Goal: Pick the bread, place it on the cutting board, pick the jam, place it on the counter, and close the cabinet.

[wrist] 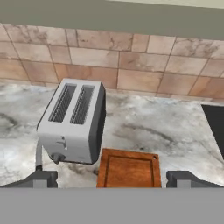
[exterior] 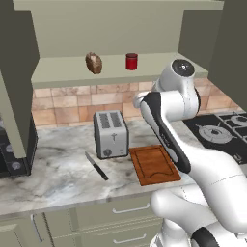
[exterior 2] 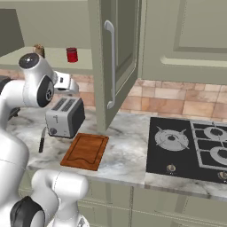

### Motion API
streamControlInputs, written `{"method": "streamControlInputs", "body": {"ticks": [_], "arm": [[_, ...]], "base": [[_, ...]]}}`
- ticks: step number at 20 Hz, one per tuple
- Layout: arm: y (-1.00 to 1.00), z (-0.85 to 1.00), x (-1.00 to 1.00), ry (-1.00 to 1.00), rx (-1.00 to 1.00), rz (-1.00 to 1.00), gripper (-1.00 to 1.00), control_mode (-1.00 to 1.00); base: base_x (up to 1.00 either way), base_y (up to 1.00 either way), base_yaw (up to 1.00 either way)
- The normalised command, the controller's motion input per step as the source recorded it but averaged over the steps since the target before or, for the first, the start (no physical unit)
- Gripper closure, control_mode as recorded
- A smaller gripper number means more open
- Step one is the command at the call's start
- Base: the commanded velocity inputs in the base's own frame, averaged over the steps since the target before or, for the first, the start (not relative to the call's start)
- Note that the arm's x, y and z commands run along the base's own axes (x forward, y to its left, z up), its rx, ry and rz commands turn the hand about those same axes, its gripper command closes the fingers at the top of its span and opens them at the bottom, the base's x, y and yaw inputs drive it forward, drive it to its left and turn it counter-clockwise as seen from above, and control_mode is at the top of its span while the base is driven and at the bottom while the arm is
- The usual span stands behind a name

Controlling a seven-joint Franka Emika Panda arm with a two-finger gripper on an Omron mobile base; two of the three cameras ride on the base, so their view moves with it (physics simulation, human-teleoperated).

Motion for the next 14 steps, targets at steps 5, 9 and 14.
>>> {"method": "streamControlInputs", "body": {"ticks": [5, 9, 14], "arm": [[0.15, 0.21, 0.0, -0.01, 0.0, 0.0, -1.0, -1.0], [0.19, 0.19, 0.0, -0.01, 0.0, 0.0, -1.0, -1.0], [0.19, 0.22, 0.0, -0.03, 0.0, 0.0, -1.0, -1.0]], "base": [[0.0, 0.0, 0.0], [0.0, 0.0, 0.0], [0.0, 0.0, 0.0]]}}
